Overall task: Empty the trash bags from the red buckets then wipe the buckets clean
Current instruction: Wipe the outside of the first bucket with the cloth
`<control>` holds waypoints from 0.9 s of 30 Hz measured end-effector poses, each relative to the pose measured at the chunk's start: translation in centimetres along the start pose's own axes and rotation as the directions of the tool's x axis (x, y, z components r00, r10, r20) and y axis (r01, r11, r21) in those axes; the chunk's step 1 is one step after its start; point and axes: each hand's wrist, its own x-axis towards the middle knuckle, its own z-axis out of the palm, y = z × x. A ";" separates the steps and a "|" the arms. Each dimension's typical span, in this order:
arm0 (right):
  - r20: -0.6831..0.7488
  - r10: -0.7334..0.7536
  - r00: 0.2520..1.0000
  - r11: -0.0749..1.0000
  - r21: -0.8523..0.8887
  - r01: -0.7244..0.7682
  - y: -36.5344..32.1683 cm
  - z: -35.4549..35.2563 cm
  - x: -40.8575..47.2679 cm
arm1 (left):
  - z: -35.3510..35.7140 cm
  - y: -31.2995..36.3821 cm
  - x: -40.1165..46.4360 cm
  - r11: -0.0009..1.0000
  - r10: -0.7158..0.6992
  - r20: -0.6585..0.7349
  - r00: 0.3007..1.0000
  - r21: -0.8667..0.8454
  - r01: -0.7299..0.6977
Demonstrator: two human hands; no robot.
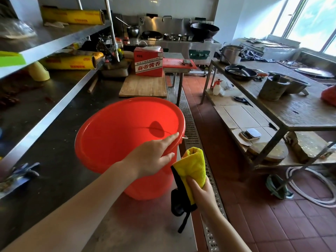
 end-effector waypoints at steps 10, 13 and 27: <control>-0.045 -0.124 0.991 0.984 -0.135 0.117 -1.9 1.1 1.3 | -2.5 -1.7 -2.2 0.962 -0.082 -0.239 0.968 -0.274 0.014; -0.062 -0.201 0.978 0.965 -0.183 0.187 -3.4 1.4 1.4 | -3.0 -2.3 -3.3 0.917 -0.151 -0.301 0.942 -0.399 0.019; 0.050 -0.483 0.874 0.652 -0.645 0.397 -9.7 3.6 4.5 | 0.3 -5.9 -8.6 0.633 -0.557 -0.355 0.751 -0.766 0.107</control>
